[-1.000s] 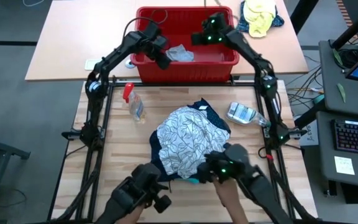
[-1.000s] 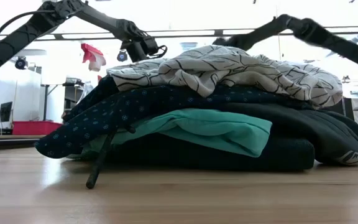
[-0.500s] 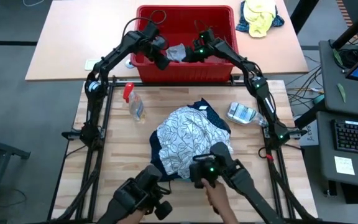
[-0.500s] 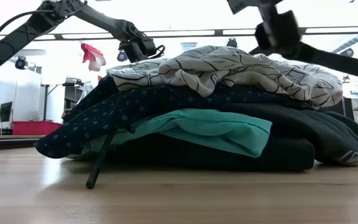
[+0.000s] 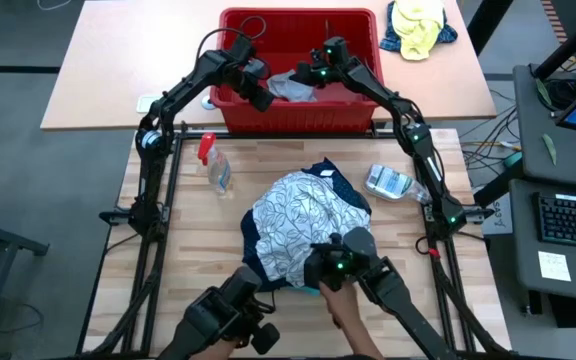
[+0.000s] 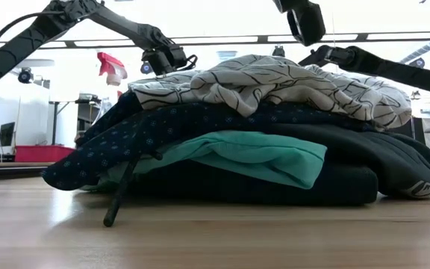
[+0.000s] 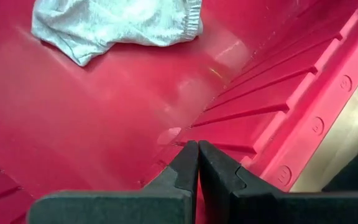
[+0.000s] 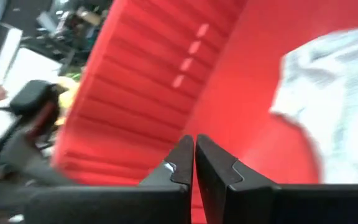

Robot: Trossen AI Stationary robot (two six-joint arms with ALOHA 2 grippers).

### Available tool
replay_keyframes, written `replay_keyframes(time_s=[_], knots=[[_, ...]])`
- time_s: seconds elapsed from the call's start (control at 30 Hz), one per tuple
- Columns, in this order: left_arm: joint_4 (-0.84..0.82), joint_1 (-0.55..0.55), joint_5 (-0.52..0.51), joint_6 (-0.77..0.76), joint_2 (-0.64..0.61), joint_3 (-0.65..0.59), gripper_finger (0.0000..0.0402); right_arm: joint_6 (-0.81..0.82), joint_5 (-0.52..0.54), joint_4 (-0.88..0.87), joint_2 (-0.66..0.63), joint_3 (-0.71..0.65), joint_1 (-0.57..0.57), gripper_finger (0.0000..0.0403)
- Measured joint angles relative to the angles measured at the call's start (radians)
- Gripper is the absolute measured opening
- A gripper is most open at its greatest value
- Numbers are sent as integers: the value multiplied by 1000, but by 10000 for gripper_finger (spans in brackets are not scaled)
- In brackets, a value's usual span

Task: Fold Laundry from Bin
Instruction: Remove the gray shorts from the red bin

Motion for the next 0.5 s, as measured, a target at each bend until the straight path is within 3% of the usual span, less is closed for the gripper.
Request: replay_keyframes(time_s=[0.2,0.5], knots=[[-1,-1,18,-18,0,-1,0,-156,144,-112,0,0,-8,30],[-1,-16,43,-60,-1,-24,0,-311,316,-343,-3,0,-36,95]])
